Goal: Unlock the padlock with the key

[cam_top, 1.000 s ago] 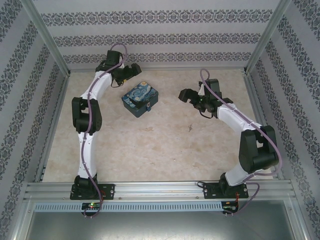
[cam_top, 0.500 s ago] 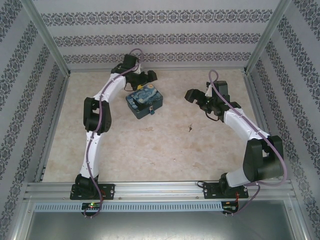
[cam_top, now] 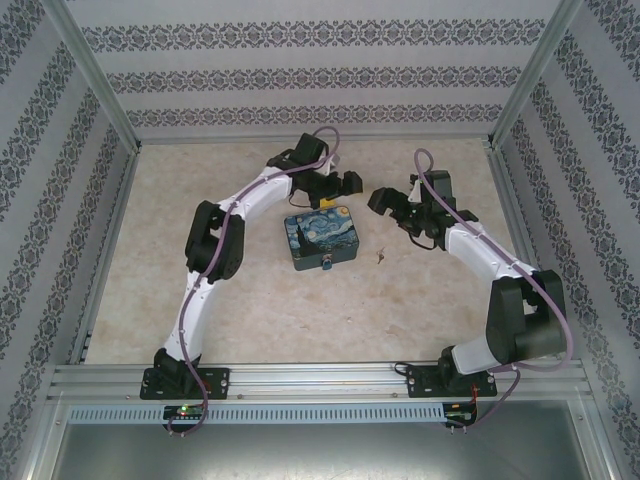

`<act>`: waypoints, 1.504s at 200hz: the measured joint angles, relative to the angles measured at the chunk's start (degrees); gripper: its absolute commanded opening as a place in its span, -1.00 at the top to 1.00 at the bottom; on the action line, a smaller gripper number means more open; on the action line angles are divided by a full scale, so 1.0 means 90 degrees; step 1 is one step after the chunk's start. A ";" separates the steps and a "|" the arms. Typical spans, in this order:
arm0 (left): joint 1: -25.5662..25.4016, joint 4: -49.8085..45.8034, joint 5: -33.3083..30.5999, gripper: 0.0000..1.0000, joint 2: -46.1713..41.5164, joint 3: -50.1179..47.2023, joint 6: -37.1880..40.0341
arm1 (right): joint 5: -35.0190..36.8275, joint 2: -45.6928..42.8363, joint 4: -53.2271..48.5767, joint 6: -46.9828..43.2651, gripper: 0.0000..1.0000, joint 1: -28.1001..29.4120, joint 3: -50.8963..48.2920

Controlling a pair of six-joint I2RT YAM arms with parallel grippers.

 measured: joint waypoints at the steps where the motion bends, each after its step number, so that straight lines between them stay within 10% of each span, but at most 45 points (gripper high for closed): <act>1: 0.0002 0.0002 -0.0010 -0.99 -0.0017 -0.0005 -0.0002 | 0.0000 0.0000 0.0000 0.0000 -0.91 0.0002 -0.0002; 111: 0.0503 0.1336 -0.1401 -0.99 -0.4503 -0.5195 -0.0605 | 0.0007 0.0027 0.0114 0.0121 -0.83 0.0993 -0.0304; 162: 0.0503 0.1887 -0.1246 -0.99 -0.4585 -0.6467 -0.1178 | 0.0002 0.0447 0.0396 0.0369 -0.77 0.1158 -0.0304; 301: 0.0804 0.3517 -0.1037 -0.99 -0.3242 -0.5676 -0.1763 | -0.0202 0.1651 0.1280 0.1596 -0.71 0.1358 0.0311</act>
